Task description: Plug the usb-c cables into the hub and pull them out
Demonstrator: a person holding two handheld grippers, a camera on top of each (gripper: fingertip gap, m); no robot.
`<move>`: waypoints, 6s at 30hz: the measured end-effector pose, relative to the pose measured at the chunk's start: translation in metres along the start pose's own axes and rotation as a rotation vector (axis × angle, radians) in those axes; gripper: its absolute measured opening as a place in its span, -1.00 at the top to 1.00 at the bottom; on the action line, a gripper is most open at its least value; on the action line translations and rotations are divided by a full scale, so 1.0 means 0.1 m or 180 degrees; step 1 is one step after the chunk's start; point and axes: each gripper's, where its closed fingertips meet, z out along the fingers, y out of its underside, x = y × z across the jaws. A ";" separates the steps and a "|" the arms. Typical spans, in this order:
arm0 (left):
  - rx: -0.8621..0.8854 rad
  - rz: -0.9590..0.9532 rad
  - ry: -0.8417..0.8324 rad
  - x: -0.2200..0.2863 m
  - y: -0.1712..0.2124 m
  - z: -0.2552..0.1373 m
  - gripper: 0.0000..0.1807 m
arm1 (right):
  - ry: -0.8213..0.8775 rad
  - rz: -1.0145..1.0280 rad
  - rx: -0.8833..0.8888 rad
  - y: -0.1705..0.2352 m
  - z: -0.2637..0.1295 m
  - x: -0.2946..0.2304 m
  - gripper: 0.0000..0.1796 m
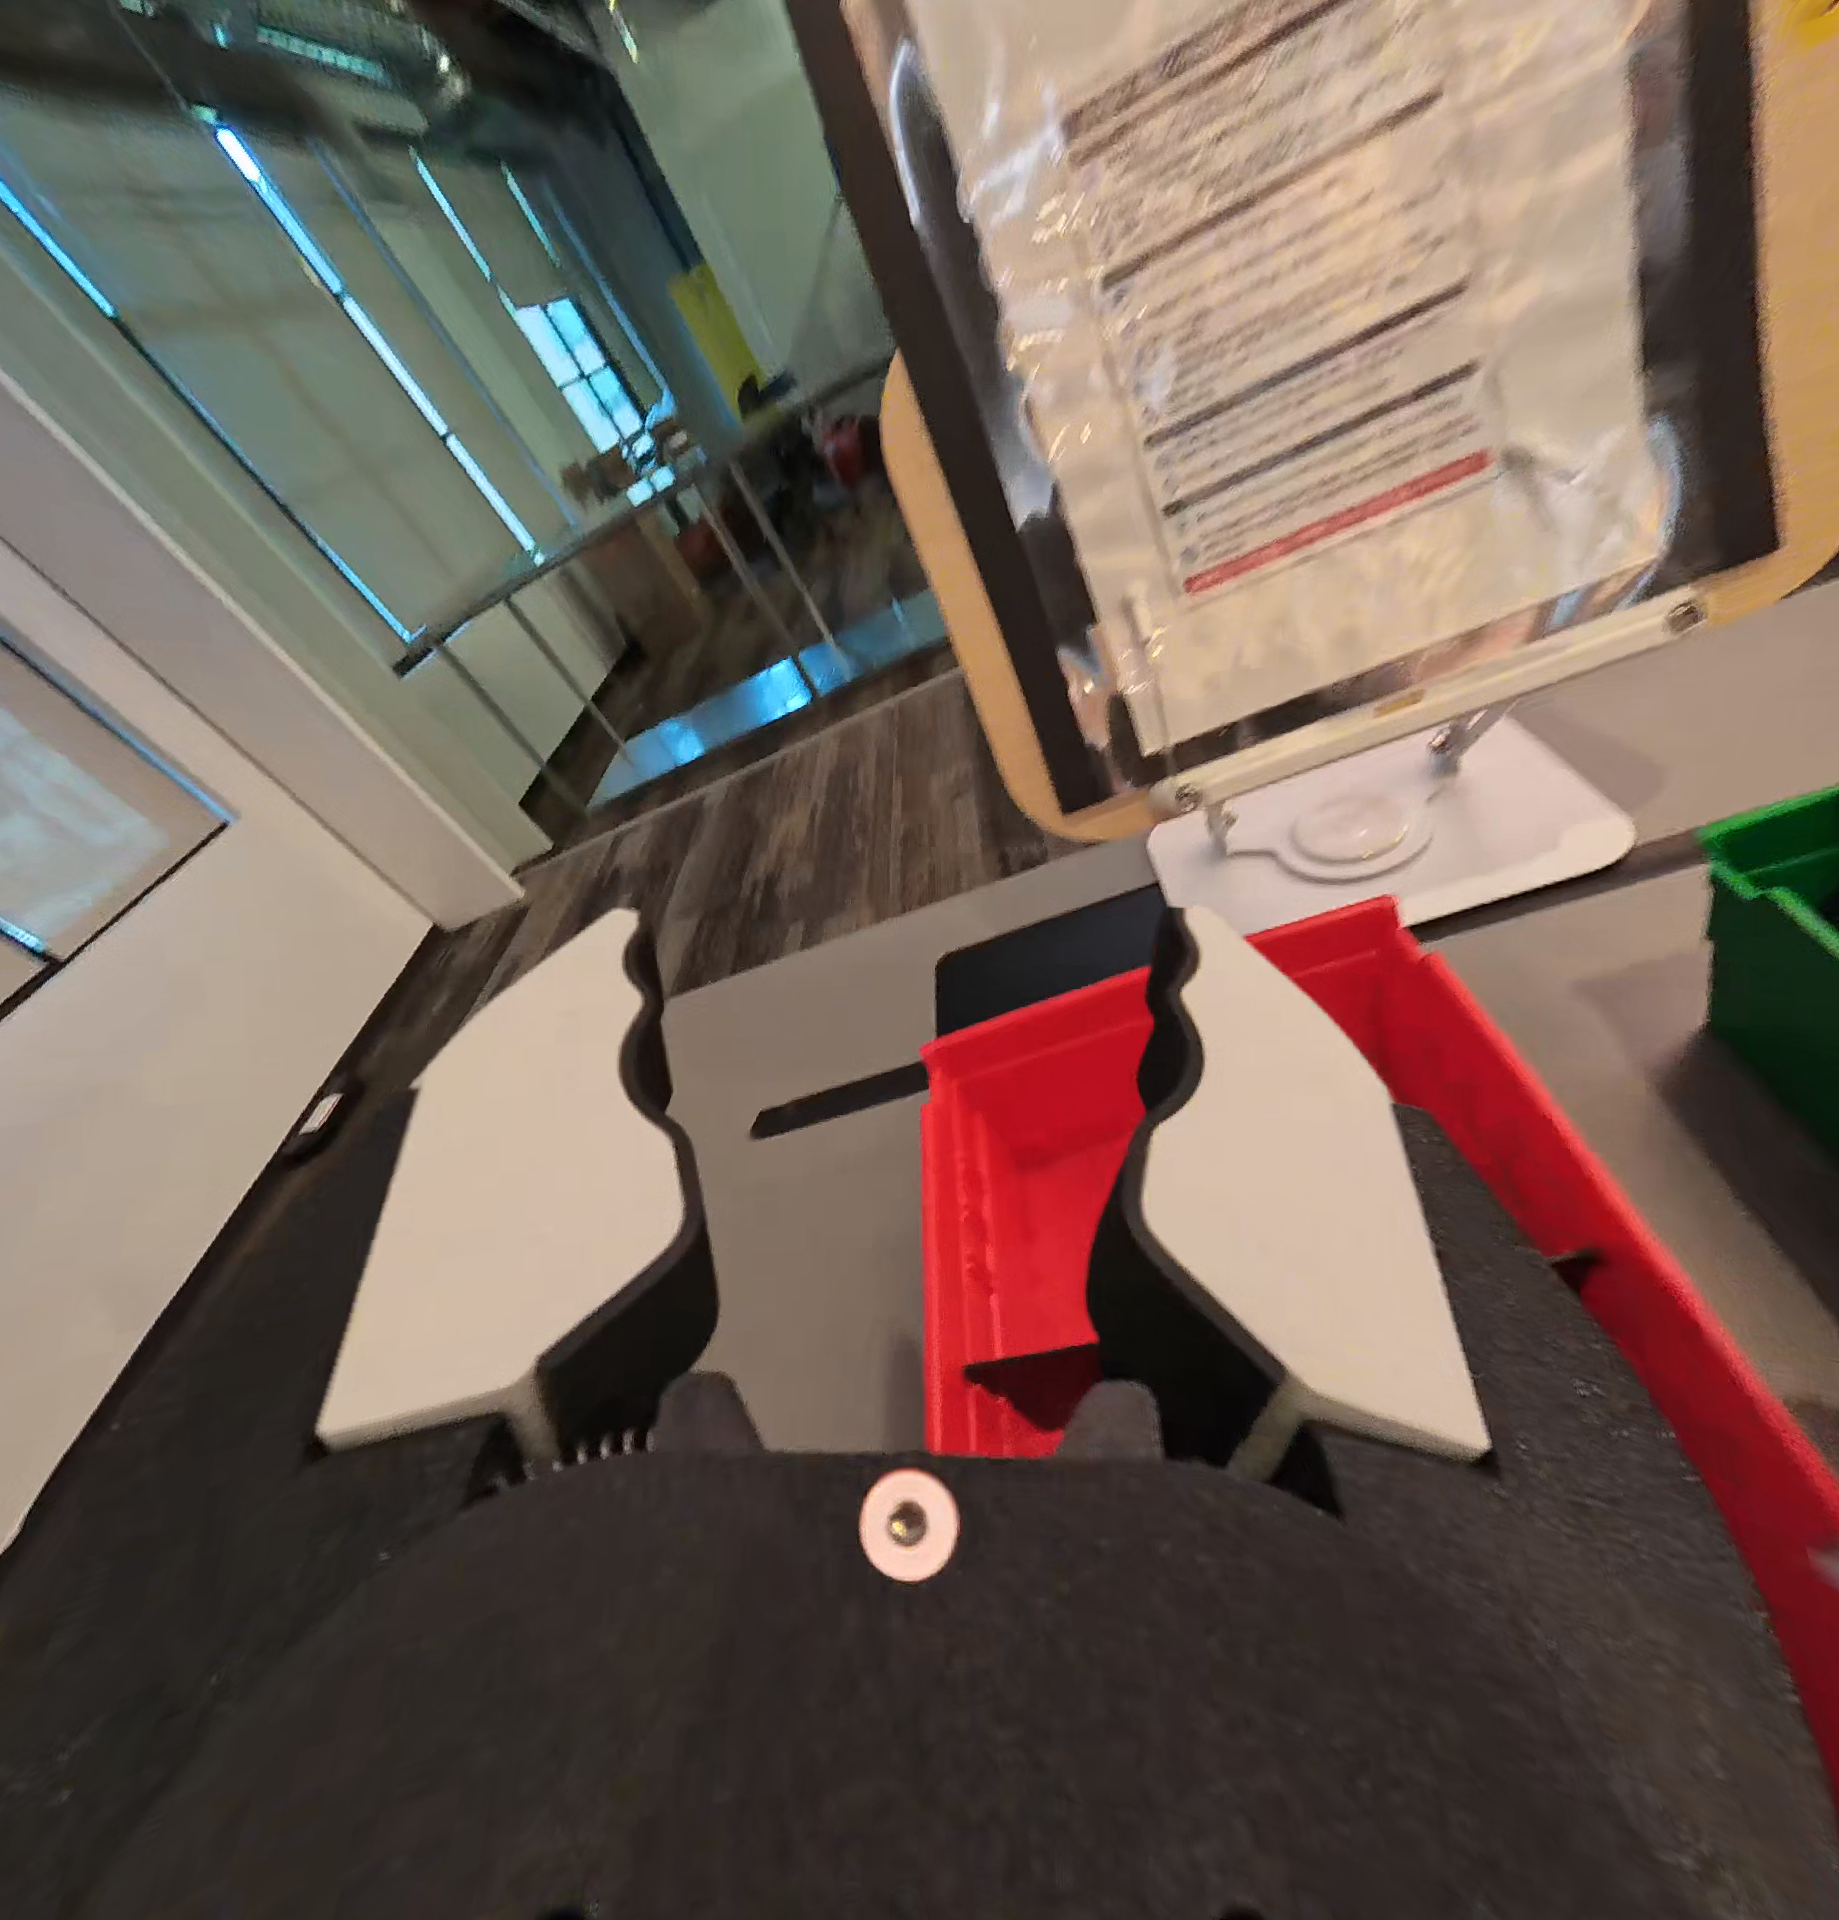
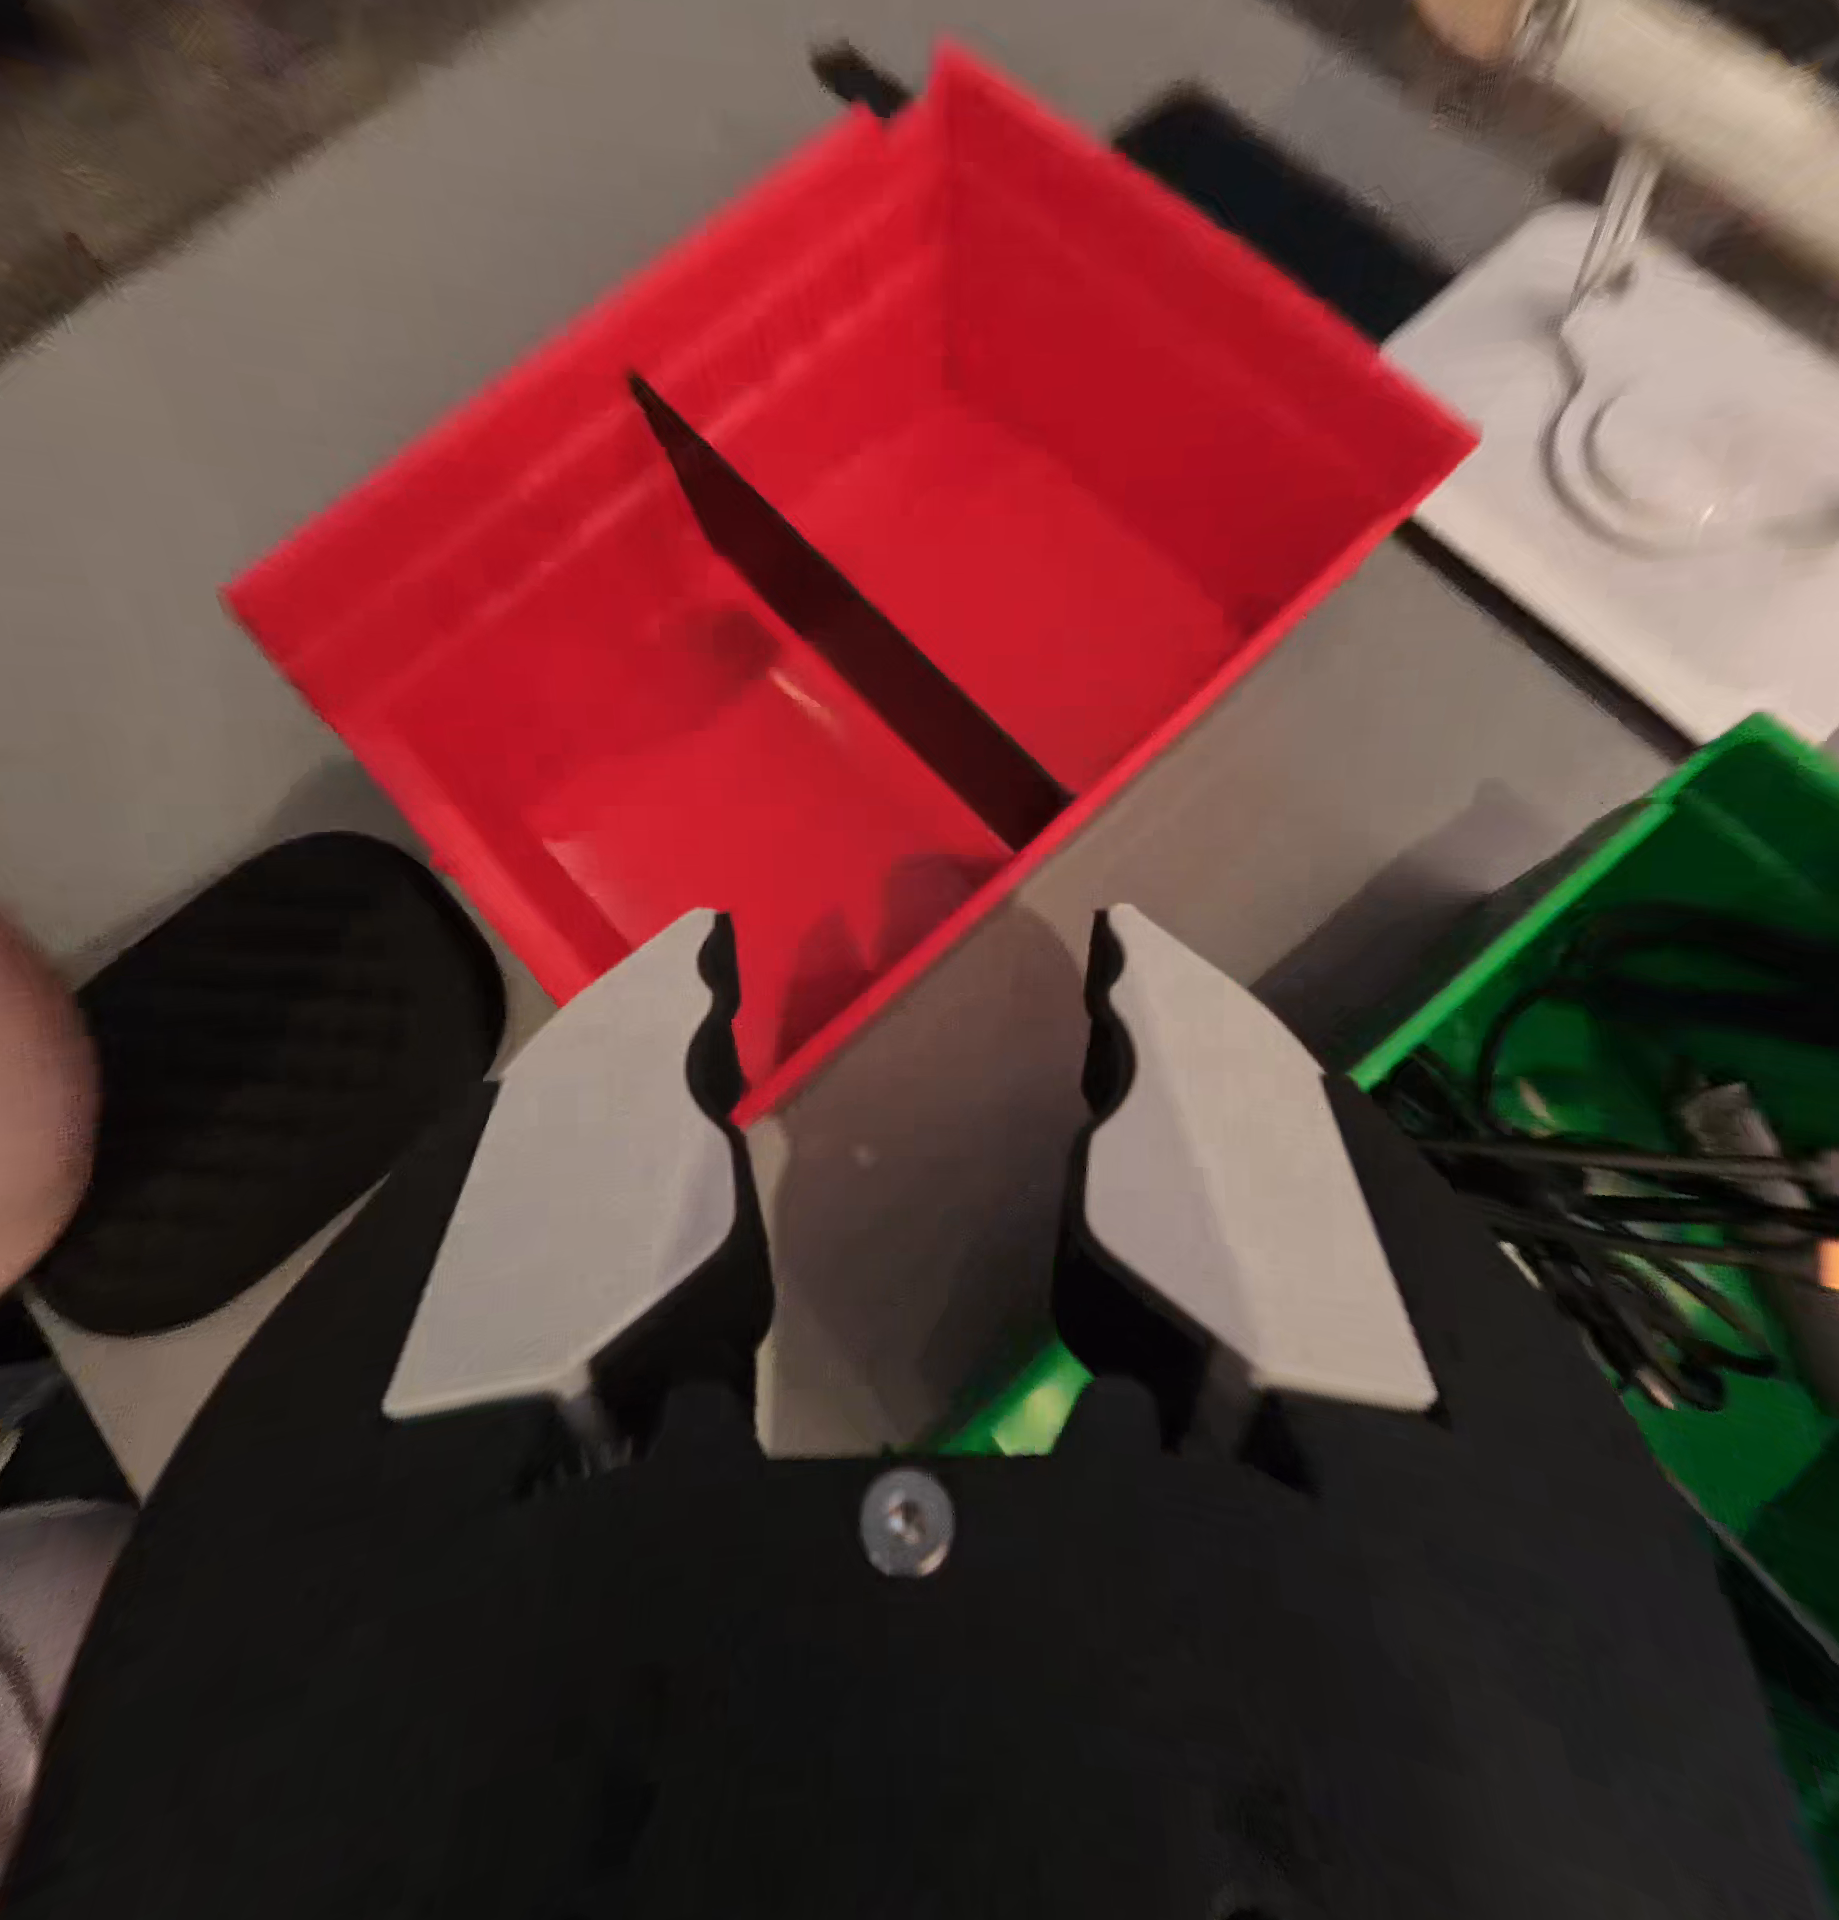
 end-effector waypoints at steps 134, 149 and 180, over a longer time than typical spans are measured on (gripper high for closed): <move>-0.2479 -0.2614 0.1150 -1.31 2.84 0.05 0.93 | 0.0740 0.2668 -0.1739 3.18 -1.73 2.92 0.93; -0.2586 -0.2509 0.1276 -1.26 2.83 -0.01 0.94 | 0.0954 0.2834 -0.1499 3.34 -1.91 3.10 0.93; -0.1945 -0.2479 0.0795 -1.67 2.38 -0.19 0.75 | 0.1676 0.2494 -0.0777 2.89 -2.29 3.47 0.73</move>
